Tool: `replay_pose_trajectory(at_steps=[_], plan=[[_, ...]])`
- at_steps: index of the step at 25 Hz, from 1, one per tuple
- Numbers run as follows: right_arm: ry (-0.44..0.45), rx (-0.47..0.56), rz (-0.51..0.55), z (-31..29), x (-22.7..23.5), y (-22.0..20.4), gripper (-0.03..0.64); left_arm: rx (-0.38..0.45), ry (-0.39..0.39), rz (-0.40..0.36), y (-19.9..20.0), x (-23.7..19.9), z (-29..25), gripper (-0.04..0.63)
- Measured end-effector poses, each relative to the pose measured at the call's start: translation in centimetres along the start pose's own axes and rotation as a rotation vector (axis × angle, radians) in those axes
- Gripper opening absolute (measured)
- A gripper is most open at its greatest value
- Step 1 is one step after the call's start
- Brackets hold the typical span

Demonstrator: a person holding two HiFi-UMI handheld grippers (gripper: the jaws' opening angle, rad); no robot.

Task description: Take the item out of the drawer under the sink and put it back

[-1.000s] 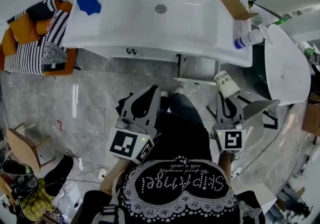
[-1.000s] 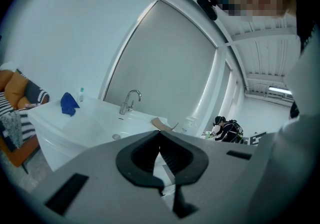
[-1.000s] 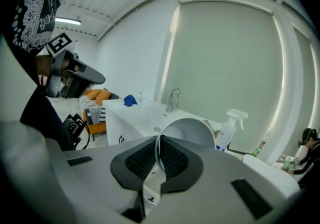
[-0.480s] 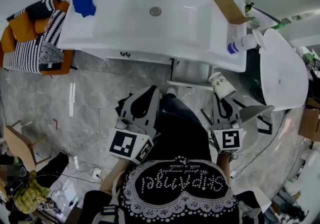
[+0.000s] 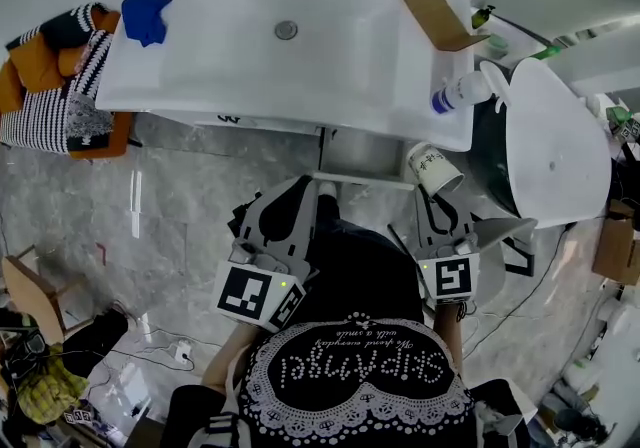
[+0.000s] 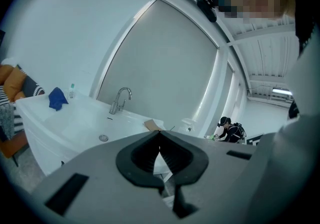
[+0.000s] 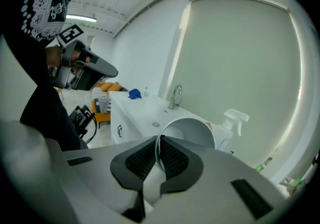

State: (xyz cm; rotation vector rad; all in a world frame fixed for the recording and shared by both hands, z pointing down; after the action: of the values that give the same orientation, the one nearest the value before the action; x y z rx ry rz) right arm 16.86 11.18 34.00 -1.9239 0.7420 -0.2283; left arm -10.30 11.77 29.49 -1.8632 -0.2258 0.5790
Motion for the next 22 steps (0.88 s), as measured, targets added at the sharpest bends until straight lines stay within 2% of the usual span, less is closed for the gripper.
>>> replay_pose_trajectory(at_steps=[4, 7, 11, 14, 22], plan=[[0.026, -0.064, 0.125, -0.9, 0.7, -0.6, 0.025, 0.001, 0.011, 0.018, -0.2, 0.7, -0.8, 0.005], [0.051, -0.109, 0.184, -1.2, 0.7, -2.1, 0.025, -0.006, 0.007, 0.006, -0.3, 0.9, -1.0, 0.005], [0.100, -0.169, 0.250, -2.7, 0.0, -1.9, 0.025, -0.018, 0.021, -0.002, -0.3, 0.7, -1.0, 0.005], [0.133, -0.191, 0.292, -3.6, -0.4, -2.2, 0.025, -0.011, 0.051, 0.018, 0.0, 0.3, -0.8, 0.005], [0.177, -0.219, 0.393, -5.6, -1.4, -2.8, 0.025, -0.019, 0.060, 0.005, 0.0, 0.0, 0.1, 0.005]])
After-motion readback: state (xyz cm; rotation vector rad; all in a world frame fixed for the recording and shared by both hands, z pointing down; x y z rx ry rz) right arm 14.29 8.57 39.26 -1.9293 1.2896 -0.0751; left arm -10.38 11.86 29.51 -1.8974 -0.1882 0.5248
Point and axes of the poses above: the fingertips, and each gripper's own axes: z backward along the fingers, x to its right, y out of its top, the point moved 10 cm from there along z, backward along the fingers, and after that the axes turned 7 degrees about -z, right-handed, at the moved point
